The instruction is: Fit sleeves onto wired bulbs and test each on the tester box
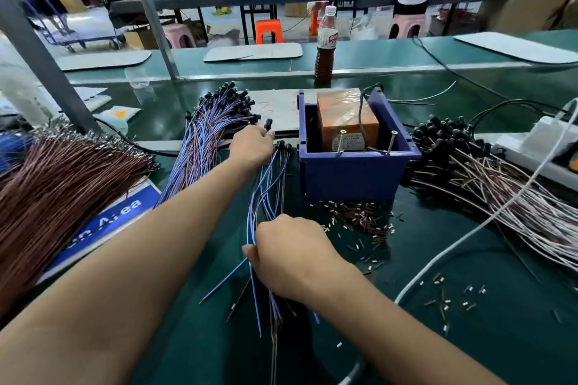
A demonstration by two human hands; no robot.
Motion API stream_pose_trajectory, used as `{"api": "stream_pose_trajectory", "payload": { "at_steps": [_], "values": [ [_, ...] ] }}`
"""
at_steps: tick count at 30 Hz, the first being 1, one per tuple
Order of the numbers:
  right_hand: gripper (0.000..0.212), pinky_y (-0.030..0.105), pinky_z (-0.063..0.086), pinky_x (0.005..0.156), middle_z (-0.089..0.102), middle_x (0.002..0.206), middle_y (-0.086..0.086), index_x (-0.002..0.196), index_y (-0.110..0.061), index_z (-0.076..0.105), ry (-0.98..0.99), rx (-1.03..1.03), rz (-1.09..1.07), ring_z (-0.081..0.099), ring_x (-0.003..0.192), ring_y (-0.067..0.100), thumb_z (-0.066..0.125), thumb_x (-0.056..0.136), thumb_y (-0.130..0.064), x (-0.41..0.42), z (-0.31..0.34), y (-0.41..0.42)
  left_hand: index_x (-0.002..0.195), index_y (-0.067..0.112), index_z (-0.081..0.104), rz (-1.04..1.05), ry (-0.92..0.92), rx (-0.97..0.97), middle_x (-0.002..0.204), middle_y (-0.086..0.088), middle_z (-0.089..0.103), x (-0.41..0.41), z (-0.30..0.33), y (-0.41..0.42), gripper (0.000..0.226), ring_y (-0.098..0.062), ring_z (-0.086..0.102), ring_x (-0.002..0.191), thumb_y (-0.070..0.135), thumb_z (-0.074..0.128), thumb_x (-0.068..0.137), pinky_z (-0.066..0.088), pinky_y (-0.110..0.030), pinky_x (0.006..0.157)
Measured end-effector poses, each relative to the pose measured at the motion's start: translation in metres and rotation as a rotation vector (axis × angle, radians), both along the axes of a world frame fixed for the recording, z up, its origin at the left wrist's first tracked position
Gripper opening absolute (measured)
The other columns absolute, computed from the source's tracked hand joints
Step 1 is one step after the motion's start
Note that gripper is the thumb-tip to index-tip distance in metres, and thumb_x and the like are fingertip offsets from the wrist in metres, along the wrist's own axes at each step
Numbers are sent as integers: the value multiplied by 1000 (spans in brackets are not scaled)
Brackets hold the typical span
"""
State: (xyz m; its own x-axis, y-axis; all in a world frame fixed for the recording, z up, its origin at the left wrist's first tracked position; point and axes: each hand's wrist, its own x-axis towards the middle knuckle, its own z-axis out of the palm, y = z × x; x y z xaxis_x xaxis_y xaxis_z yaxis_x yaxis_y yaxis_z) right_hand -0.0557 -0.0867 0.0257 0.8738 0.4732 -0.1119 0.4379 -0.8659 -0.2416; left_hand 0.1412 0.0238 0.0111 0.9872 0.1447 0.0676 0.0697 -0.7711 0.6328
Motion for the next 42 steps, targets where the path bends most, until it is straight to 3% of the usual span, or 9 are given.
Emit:
{"api": "stream_pose_trajectory", "payload": {
  "at_steps": [3,8,12,15,19,24,30,39,42],
  "values": [
    [53,36,29,59,32,66,3,66,-19,30,-57,-35,6,36,59,28,46,107,-48,1,-8,-1,74,12,61,-15,-29,87,77,-10,64,2,-5,0,42,-34,64,90,42,60,103,38,-31,69],
    [57,36,30,58,36,63,3,64,-20,33,-98,71,-137,32,52,24,44,106,-56,17,-15,-3,78,11,68,-67,-52,237,78,-7,69,-3,-4,5,46,-26,61,78,55,79,84,43,-31,68],
    [59,38,34,60,50,70,4,75,-16,38,-178,139,-258,60,71,35,51,97,-69,28,-22,3,68,8,63,-131,79,336,64,-7,66,-13,0,2,56,-26,65,66,58,89,69,51,-35,61],
    [57,38,39,65,69,96,10,95,-18,40,-119,185,-301,69,95,38,64,90,-70,33,-27,10,78,-2,75,-125,111,277,69,-13,75,-17,0,4,28,-28,76,75,25,82,77,64,-40,73],
    [43,36,38,66,61,88,9,93,-18,41,-104,189,-251,68,95,39,66,96,-53,33,-29,11,77,-3,78,-80,124,170,70,-18,75,-21,3,6,11,-28,78,76,2,68,74,65,-43,76],
    [25,37,38,65,42,76,6,87,-15,45,-97,161,-184,67,92,41,61,100,-28,25,-29,20,68,5,76,59,100,29,53,-4,70,-22,-3,5,8,-5,65,48,6,70,72,58,-22,57],
    [18,37,39,64,31,71,2,82,-16,47,-98,91,-185,67,91,39,60,94,-14,22,-28,25,55,14,56,193,43,-291,48,-2,67,-27,-18,0,28,-10,72,51,1,66,78,64,-36,79],
    [40,37,37,64,31,71,1,76,-18,39,-140,135,-193,61,81,37,53,105,-42,21,-30,22,75,12,57,155,28,-415,50,-6,68,-34,-14,5,17,-21,74,54,-2,65,81,65,-43,78],
    [52,36,35,62,30,66,0,66,-20,27,-218,186,-227,64,80,39,52,105,-44,27,-23,21,74,17,62,119,-157,-157,72,-4,72,-36,-6,16,12,-21,71,74,15,70,83,55,-28,78]
  ]
}}
